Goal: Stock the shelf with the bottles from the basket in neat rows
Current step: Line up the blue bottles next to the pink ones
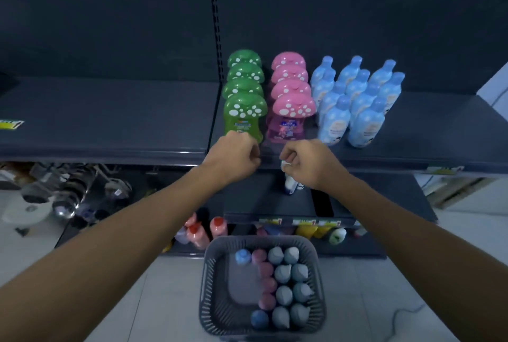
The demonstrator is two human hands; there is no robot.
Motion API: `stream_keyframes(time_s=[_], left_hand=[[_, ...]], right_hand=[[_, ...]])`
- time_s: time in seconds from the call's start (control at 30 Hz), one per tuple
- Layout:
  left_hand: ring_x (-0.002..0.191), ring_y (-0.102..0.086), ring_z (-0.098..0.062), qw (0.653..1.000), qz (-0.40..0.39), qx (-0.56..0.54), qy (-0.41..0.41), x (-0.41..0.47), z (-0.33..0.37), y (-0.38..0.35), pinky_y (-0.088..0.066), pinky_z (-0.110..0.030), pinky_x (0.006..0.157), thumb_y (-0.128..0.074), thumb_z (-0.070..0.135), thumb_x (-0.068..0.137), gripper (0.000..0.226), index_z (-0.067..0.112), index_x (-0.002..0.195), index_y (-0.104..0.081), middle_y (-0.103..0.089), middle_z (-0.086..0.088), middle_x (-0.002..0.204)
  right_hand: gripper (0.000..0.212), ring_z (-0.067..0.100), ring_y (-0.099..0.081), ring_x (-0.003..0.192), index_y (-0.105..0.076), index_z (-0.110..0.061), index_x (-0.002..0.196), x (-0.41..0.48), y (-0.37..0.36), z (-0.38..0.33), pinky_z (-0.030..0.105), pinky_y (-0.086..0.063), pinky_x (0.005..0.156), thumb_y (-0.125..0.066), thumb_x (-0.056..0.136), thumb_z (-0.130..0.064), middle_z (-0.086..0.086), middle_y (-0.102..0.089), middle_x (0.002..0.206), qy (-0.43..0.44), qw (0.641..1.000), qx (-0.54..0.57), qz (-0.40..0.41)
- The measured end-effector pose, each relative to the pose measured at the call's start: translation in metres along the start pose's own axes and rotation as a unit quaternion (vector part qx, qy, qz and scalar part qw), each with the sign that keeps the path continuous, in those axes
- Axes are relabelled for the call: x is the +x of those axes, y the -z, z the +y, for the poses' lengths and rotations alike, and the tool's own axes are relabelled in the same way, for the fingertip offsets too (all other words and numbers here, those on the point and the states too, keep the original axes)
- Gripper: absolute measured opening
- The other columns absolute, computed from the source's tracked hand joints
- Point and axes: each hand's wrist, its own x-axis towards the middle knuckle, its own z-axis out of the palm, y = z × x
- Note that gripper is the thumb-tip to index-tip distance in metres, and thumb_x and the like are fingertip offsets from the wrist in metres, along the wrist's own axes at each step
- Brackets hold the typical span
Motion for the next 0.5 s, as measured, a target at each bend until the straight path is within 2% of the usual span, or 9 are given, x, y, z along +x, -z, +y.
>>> stream_keyframes(time_s=[0.1, 0.27, 0.33, 0.43, 0.5], left_hand=[[0.095, -0.070, -0.027, 0.999, -0.047, -0.013, 0.016, -0.008, -0.019, -0.035, -0.058, -0.042, 0.086, -0.068, 0.026, 0.086, 0.012, 0.024, 0.095, -0.075, -0.073, -0.005, 0.101], [0.093, -0.069, -0.029, 0.993, -0.110, -0.020, 0.046, -0.020, -0.046, -0.103, -0.059, -0.042, 0.084, -0.064, 0.023, 0.088, 0.011, 0.022, 0.092, -0.074, -0.072, -0.006, 0.100], [0.092, -0.069, -0.031, 0.988, -0.140, -0.016, 0.056, -0.023, -0.057, -0.133, -0.059, -0.042, 0.084, -0.063, 0.020, 0.087, 0.013, 0.022, 0.093, -0.074, -0.072, -0.006, 0.099], [0.097, -0.069, -0.031, 0.982, -0.175, -0.010, 0.069, -0.028, -0.071, -0.177, -0.058, -0.042, 0.088, -0.062, 0.023, 0.086, 0.017, 0.027, 0.097, -0.075, -0.072, -0.007, 0.104], [0.097, -0.069, -0.034, 0.980, -0.186, 0.002, 0.072, -0.032, -0.081, -0.207, -0.058, -0.043, 0.085, -0.057, 0.020, 0.084, 0.024, 0.027, 0.098, -0.074, -0.071, -0.009, 0.104]], right_hand=[[0.017, 0.016, -0.067, 0.092, -0.071, -0.018, 0.102, -0.009, -0.039, 0.008, 0.037, -0.057, 0.082, -0.073, 0.085, -0.020, -0.003, -0.072, 0.093, -0.006, 0.999, 0.015, -0.030], [0.018, 0.014, -0.067, 0.091, -0.071, -0.023, 0.101, -0.027, -0.107, 0.023, 0.039, -0.057, 0.084, -0.072, 0.083, -0.018, -0.010, -0.067, 0.088, -0.047, 0.994, 0.033, -0.094], [0.017, 0.016, -0.068, 0.091, -0.071, -0.024, 0.096, -0.035, -0.133, 0.032, 0.039, -0.057, 0.083, -0.070, 0.081, -0.017, -0.011, -0.070, 0.085, -0.058, 0.991, 0.034, -0.119], [0.018, 0.018, -0.069, 0.095, -0.071, -0.026, 0.097, -0.050, -0.172, 0.047, 0.038, -0.057, 0.083, -0.067, 0.080, -0.020, -0.007, -0.074, 0.092, -0.079, 0.984, 0.035, -0.153], [0.018, 0.019, -0.068, 0.094, -0.070, -0.026, 0.097, -0.061, -0.201, 0.058, 0.035, -0.055, 0.079, -0.065, 0.081, -0.022, -0.006, -0.073, 0.094, -0.086, 0.981, 0.039, -0.171]])
